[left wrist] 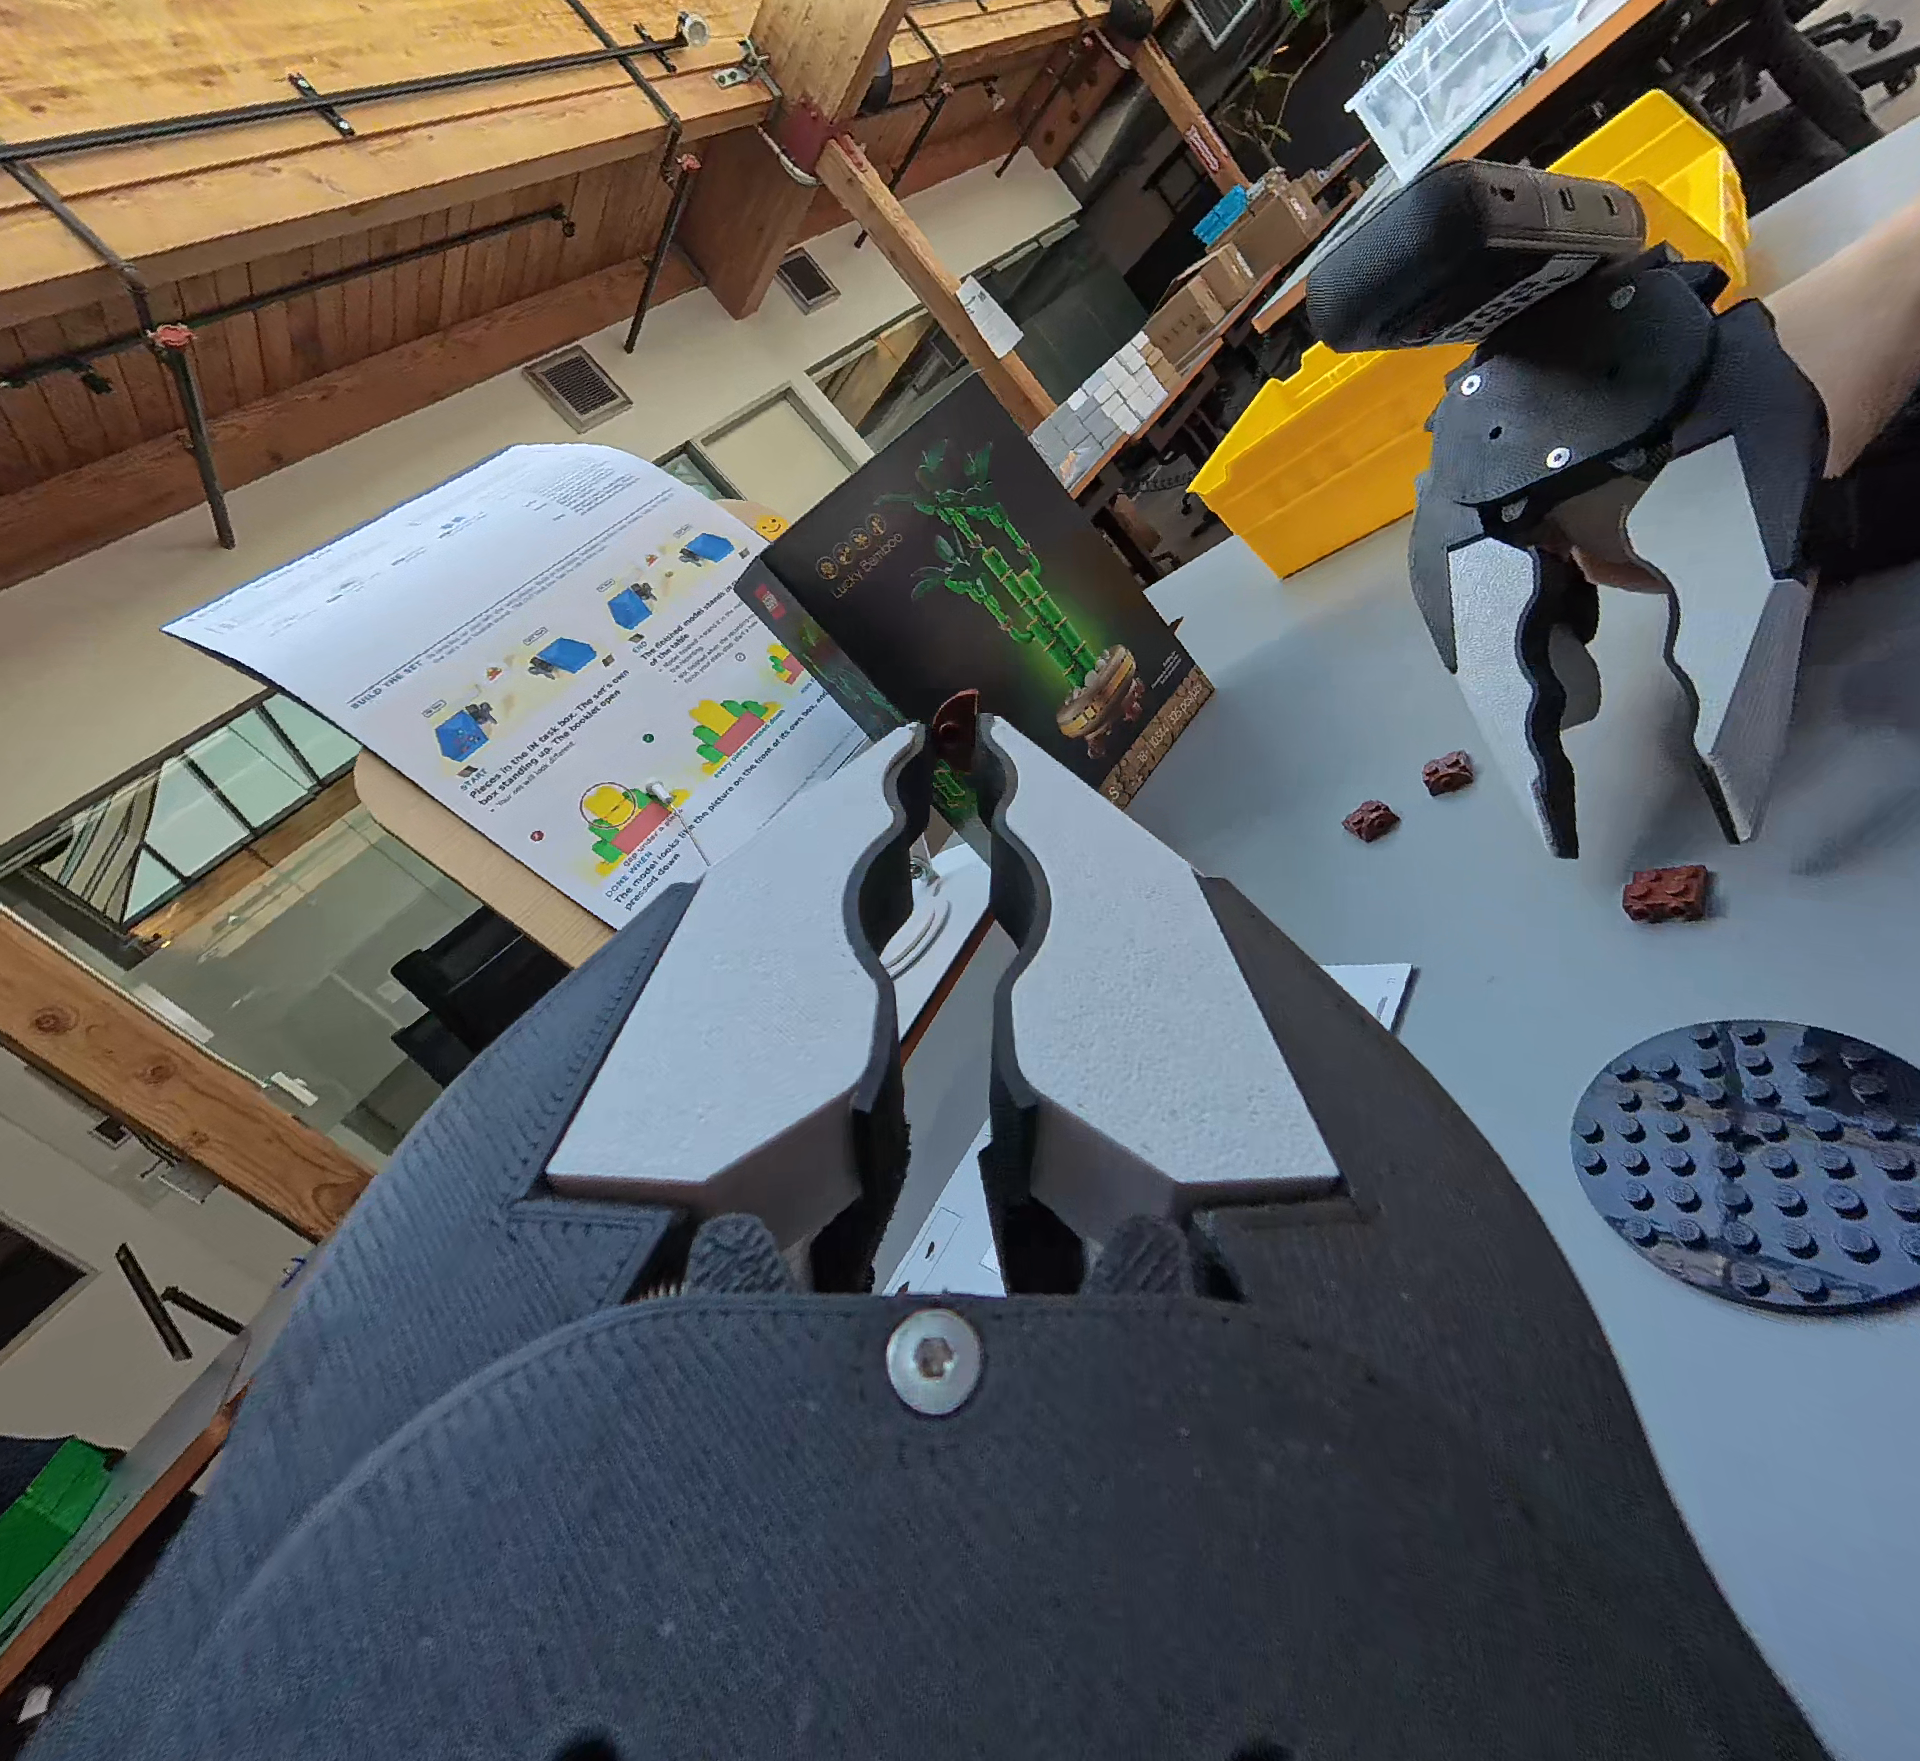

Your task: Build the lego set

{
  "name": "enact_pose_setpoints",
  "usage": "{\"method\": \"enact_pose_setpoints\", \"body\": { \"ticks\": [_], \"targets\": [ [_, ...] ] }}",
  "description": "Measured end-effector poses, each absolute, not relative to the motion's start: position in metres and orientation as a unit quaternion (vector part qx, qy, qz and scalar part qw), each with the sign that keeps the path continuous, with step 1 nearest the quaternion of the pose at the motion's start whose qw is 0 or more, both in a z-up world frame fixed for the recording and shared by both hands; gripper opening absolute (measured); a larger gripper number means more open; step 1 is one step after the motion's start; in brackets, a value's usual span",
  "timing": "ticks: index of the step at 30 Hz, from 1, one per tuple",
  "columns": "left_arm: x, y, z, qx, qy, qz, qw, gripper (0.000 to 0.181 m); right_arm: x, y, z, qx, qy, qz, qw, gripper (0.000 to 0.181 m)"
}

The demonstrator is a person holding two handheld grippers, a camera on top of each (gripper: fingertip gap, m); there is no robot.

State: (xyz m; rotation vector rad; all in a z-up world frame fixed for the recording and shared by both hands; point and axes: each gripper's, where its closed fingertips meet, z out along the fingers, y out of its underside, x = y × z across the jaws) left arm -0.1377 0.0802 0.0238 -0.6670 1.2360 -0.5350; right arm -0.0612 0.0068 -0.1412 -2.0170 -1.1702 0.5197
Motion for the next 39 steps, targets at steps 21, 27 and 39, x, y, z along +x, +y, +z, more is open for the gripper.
{"method": "enact_pose_setpoints", "body": {
  "ticks": [21,27,39],
  "targets": [
    [-0.112,0.032,-0.015,-0.254,0.648,-0.261,0.669,0.006,-0.087,0.004,-0.099,-0.719,-0.478,0.226,0.452,0.015],
    [-0.102,-0.002,-0.026,-0.23,0.674,-0.307,0.632,0.005,-0.099,-0.01,-0.035,-0.666,-0.407,0.515,0.354,0.015],
    [-0.096,-0.041,-0.048,-0.226,0.713,-0.387,0.54,0.006,-0.104,-0.035,-0.05,-0.62,-0.374,0.64,0.257,0.014]
  ]
}}
